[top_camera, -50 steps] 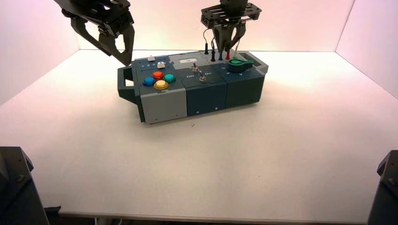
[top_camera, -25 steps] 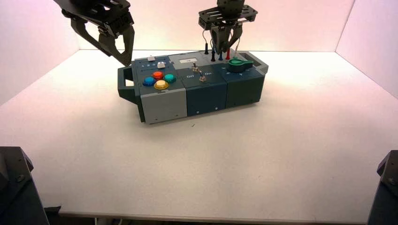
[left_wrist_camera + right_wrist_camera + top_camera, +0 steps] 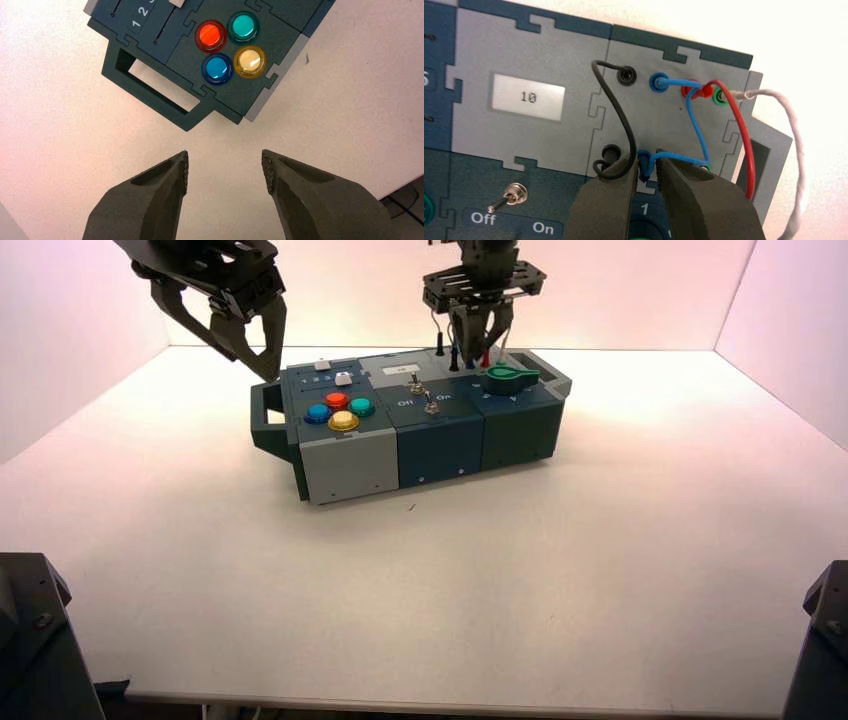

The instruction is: Pull the blue wire.

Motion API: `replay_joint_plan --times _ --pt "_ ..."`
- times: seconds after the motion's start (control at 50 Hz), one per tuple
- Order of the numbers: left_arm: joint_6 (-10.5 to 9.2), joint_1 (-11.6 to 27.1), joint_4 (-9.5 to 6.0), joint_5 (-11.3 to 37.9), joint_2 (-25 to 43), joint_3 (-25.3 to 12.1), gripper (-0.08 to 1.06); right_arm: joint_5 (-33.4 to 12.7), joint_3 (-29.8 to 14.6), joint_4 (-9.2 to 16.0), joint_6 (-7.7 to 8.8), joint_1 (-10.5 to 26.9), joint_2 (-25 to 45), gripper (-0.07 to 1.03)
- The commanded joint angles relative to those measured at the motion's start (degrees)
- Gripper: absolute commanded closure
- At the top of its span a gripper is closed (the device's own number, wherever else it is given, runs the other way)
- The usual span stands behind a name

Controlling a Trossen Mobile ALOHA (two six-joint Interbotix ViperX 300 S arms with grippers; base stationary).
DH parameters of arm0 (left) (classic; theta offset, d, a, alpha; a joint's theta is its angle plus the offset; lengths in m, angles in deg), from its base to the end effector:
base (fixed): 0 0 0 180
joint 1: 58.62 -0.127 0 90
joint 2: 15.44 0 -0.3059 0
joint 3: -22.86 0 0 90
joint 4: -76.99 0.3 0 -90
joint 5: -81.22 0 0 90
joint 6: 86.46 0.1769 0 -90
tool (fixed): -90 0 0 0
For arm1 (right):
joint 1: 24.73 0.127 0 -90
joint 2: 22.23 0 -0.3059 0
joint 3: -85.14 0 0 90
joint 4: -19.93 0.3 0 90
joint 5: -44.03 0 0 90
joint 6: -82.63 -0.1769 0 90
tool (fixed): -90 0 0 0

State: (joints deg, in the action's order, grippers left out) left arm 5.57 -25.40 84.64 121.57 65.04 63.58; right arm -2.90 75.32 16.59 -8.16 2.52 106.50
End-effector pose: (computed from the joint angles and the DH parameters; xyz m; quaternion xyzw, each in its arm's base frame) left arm 0.2280 -0.1311 0.1063 0.2442 0.5359 -0.2358 0.7730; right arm 0.4456 0.2210 0.0493 -0.1674 0.5915 0.1772 0.7686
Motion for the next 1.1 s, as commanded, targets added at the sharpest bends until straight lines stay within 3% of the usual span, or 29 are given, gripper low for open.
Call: replay_joint_plan --times 0.02,0.32,1.1 --pt "0.00 -0.18 0.00 -0.18 -0.26 -0.79 0.21 -0.26 -1.58 -0.09 -0.44 -0.70 -1.23 0.87" --pt "0.00 -0.18 0.00 -0.09 -0.09 -0.79 0.21 -0.18 -1.76 -0.09 -0.44 -0.70 -1.41 0.99" --pt "0.09 -0.26 0.00 0.09 0.00 -0.88 0.21 -0.97 -1.05 -2.46 -1.14 -0.79 -6.59 0.99"
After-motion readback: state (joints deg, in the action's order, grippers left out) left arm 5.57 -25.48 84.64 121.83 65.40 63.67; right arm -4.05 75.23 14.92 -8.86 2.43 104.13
